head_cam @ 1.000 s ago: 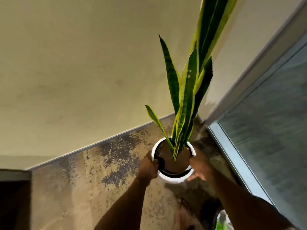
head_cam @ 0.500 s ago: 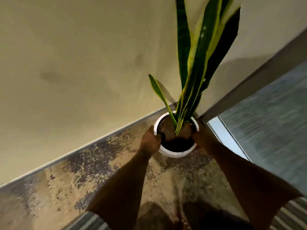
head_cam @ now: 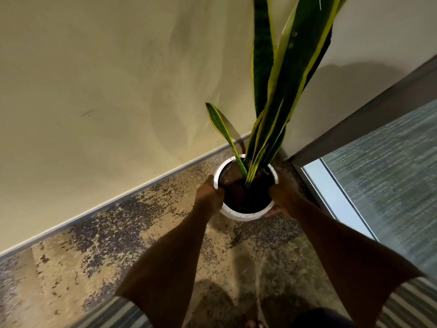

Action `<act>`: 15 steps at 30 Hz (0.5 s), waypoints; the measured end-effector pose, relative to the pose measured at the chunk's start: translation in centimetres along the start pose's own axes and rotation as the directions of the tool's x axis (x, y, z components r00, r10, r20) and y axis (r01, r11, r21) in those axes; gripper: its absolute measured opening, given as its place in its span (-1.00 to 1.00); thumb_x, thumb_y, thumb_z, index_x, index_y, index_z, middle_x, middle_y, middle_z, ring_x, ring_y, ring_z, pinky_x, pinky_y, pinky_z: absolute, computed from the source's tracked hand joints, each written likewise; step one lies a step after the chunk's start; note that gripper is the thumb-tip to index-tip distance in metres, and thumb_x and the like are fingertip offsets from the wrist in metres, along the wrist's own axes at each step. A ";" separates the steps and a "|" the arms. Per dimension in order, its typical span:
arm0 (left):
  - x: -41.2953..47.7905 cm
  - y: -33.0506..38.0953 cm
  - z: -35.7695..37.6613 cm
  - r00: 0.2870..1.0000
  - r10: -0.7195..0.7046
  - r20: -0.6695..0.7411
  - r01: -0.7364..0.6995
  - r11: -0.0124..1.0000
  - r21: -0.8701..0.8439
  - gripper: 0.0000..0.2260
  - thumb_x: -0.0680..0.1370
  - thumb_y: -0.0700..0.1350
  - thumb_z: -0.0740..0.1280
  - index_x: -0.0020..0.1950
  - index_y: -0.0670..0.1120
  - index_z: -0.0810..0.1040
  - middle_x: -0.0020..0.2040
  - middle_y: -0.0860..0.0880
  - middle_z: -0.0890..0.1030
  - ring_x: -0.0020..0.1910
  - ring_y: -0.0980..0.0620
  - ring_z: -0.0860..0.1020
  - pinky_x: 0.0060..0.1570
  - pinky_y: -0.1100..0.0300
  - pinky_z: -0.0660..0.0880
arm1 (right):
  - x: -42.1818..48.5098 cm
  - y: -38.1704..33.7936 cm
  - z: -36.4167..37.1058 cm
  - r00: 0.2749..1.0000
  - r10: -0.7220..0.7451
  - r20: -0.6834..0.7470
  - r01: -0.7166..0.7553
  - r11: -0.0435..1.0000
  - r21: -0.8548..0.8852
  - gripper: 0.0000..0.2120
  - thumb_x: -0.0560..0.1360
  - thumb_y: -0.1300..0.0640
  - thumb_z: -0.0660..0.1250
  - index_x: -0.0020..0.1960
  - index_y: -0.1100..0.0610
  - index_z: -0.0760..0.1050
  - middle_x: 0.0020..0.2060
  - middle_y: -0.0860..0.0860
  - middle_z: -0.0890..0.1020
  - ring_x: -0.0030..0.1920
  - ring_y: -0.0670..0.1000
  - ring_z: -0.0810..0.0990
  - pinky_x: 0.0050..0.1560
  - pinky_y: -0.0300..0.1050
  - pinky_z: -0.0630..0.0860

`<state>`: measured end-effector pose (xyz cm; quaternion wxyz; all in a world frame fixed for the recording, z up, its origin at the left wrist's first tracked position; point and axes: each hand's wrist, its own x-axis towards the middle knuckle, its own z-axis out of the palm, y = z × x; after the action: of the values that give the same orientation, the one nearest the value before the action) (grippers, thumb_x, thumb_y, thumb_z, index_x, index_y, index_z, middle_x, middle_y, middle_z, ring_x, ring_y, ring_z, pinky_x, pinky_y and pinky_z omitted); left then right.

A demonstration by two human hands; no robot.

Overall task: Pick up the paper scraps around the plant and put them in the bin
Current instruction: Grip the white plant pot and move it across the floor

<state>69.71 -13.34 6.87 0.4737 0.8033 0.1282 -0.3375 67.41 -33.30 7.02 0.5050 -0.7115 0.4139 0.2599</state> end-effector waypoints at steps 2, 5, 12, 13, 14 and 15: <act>0.3 -0.3 0.3 1.000 -0.028 0.003 0.028 1.000 -0.013 -0.60 0.59 -0.23 0.23 0.44 -0.11 0.38 0.20 -0.24 0.59 0.12 -0.28 0.59 0.11 -0.18 0.56 | 0.5 0.4 0.2 1.000 0.003 0.017 -0.003 1.000 0.011 -0.57 0.59 0.28 0.20 0.38 -0.07 0.33 -0.02 0.15 0.60 -0.25 0.27 0.67 -0.46 0.14 0.59; 0.7 -0.6 0.6 0.999 -0.049 -0.013 0.049 0.999 -0.021 -0.59 0.59 -0.24 0.22 0.44 -0.15 0.38 0.20 -0.27 0.59 0.13 -0.29 0.59 0.11 -0.16 0.57 | 0.8 0.7 0.3 0.999 -0.025 0.032 0.025 0.999 0.024 -0.58 0.60 0.26 0.17 0.36 -0.13 0.34 0.06 0.17 0.61 -0.20 0.28 0.67 -0.44 0.18 0.60; 1.2 -1.0 0.9 0.999 0.035 -0.006 -0.035 0.999 -0.017 -0.59 0.58 -0.18 0.27 0.43 -0.04 0.40 0.17 -0.17 0.62 0.06 -0.19 0.62 0.05 -0.12 0.60 | 1.7 1.0 0.0 0.999 -0.040 0.034 0.039 0.998 0.044 -0.63 0.60 0.21 0.18 0.35 -0.11 0.37 0.05 0.19 0.63 -0.22 0.28 0.68 -0.43 0.15 0.60; 0.8 -0.8 0.8 0.999 0.054 0.003 -0.054 0.999 0.001 -0.59 0.59 -0.16 0.29 0.44 -0.03 0.39 0.18 -0.16 0.62 0.07 -0.19 0.62 0.06 -0.12 0.59 | 1.4 1.0 0.0 0.999 -0.043 0.013 0.042 0.998 0.042 -0.61 0.59 0.22 0.19 0.36 -0.10 0.36 0.05 0.17 0.62 -0.22 0.27 0.67 -0.44 0.14 0.60; 0.4 -0.6 0.7 0.998 0.063 0.003 -0.063 0.998 0.023 -0.58 0.59 -0.13 0.31 0.45 -0.03 0.37 0.20 -0.16 0.61 0.09 -0.18 0.62 0.09 -0.08 0.59 | 1.1 1.1 -0.2 0.998 -0.065 -0.010 0.065 0.997 0.034 -0.59 0.57 0.23 0.21 0.37 -0.07 0.35 0.04 0.15 0.61 -0.21 0.25 0.67 -0.45 0.12 0.61; -0.2 -0.4 0.5 0.998 0.056 -0.005 -0.055 0.997 0.056 -0.55 0.59 -0.10 0.32 0.47 -0.05 0.34 0.25 -0.17 0.60 0.12 -0.18 0.61 0.14 0.01 0.57 | 0.3 0.7 -0.4 0.996 -0.083 -0.043 0.082 0.996 -0.029 -0.57 0.55 0.23 0.23 0.39 -0.03 0.33 0.02 0.13 0.61 -0.21 0.21 0.67 -0.45 0.06 0.61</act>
<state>69.17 -13.56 6.58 0.4600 0.8205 0.0981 -0.3249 66.93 -33.90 6.53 0.4963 -0.7404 0.3914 0.2288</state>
